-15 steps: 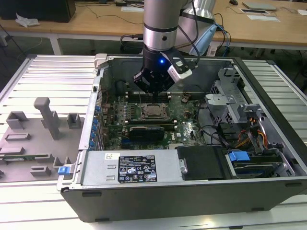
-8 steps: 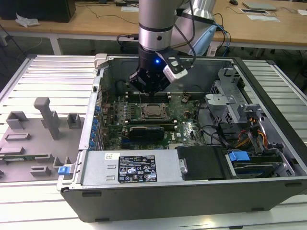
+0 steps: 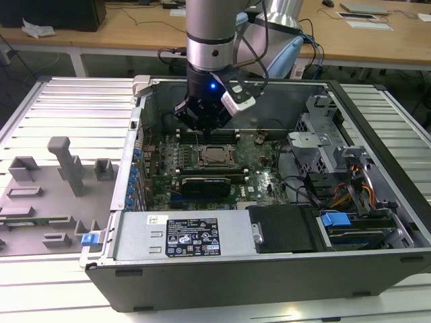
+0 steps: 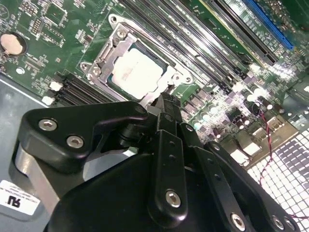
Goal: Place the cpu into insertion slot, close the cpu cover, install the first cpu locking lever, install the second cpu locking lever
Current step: 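Install the first cpu locking lever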
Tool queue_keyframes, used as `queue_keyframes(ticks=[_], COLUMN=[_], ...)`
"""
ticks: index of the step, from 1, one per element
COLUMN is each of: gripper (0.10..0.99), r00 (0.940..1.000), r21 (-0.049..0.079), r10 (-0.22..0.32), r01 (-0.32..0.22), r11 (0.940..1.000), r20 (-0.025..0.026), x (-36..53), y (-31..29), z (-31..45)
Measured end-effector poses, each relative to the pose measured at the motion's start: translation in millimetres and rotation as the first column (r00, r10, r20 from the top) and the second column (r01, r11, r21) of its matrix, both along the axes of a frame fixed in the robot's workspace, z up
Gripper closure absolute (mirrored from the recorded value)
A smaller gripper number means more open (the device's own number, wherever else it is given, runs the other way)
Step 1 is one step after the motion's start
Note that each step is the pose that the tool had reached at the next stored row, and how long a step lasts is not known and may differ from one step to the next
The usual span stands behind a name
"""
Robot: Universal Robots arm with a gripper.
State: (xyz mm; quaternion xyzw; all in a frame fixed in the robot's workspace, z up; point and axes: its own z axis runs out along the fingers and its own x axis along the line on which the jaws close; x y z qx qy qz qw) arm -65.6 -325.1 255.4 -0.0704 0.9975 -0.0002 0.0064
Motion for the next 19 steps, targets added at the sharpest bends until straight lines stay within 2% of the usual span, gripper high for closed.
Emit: queue_keyframes(ticks=[3, 4, 6, 9, 10, 11, 12, 14, 17, 19], gripper=[0.98, 0.98, 0.98, 0.98, 0.98, 0.98, 0.98, 0.98, 0.98, 0.98], r00=[1.0, 1.0, 1.0, 1.0, 1.0, 1.0, 1.0, 1.0, 1.0, 1.0], r21=[0.0, 0.0, 0.0, 0.01, 0.023, 0.05, 0.068, 0.092, 0.159, 0.18], r10=[0.0, 0.0, 0.0, 0.0, 0.0, 0.0, 0.0, 0.0, -0.001, -0.001], r01=[0.0, 0.0, 0.0, 0.0, 0.0, 0.0, 0.0, 0.0, 0.0, 0.0], r11=[1.0, 1.0, 1.0, 1.0, 0.9997, 0.9988, 0.9977, 0.9957, 0.9872, 0.9837], r20=[0.0001, 0.0004, 0.0006, 0.0018, 0.0027, 0.0041, 0.0046, 0.0051, 0.0052, 0.0052], x=[-7.9, -13.3, -16.7, -21.0, -22.7, -25.0, -26.1, -26.9, -29.3, -29.8], y=[0.0, 0.0, 0.0, 0.0, 0.0, 0.0, 0.0, 0.0, 0.0, 0.0], z=[0.0, 0.0, 0.0, 0.0, 0.0, 0.0, 0.0, -0.1, 0.0, 0.0])
